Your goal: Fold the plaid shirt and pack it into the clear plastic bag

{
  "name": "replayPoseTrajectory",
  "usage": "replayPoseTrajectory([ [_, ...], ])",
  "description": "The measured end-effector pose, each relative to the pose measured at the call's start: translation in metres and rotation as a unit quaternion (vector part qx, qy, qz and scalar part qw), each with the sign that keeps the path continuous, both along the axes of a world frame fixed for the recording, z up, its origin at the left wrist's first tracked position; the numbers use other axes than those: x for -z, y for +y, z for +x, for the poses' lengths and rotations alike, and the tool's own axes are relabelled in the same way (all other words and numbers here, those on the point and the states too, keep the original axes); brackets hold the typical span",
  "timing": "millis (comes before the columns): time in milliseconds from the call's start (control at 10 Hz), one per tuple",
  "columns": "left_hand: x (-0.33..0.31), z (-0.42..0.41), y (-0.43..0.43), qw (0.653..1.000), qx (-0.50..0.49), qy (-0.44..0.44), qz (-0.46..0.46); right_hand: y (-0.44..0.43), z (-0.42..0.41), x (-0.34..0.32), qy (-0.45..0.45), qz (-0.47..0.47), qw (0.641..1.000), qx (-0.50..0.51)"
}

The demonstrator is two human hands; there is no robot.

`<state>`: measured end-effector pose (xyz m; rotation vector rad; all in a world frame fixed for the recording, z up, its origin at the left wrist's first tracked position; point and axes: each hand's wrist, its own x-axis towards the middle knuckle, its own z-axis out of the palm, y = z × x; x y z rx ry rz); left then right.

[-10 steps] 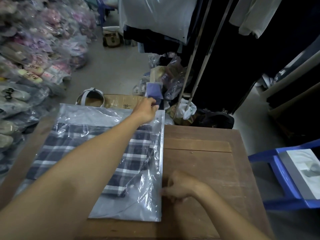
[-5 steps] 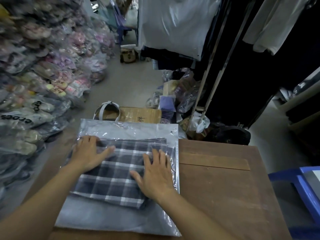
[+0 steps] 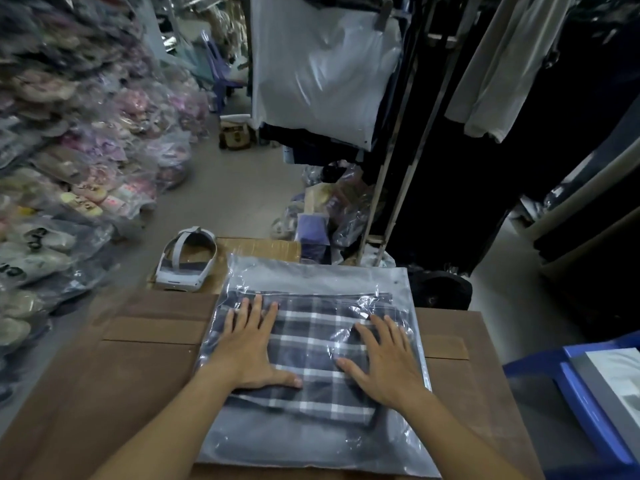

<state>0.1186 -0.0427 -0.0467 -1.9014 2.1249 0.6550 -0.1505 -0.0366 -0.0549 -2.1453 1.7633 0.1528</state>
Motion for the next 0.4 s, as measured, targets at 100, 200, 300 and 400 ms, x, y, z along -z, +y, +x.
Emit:
replayPoseTrajectory([
  [100, 0.0, -0.002, 0.006, 1.0, -0.009, -0.007, -0.001, 0.001, -0.002, -0.001, -0.015, 0.0, 1.0, -0.003],
  [200, -0.004, -0.001, 0.01, 1.0, -0.014, -0.012, -0.002, 0.0, -0.002, -0.004, -0.021, -0.003, 1.0, -0.004],
  [300, -0.009, -0.002, 0.012, 0.999, -0.033, 0.013, 0.006, 0.001, -0.001, -0.008, -0.032, 0.015, 0.999, -0.001],
  [400, -0.042, -0.007, -0.003, 0.976, -0.124, 0.178, -0.013, -0.017, 0.005, -0.033, -0.134, 0.003, 0.99, 0.044],
])
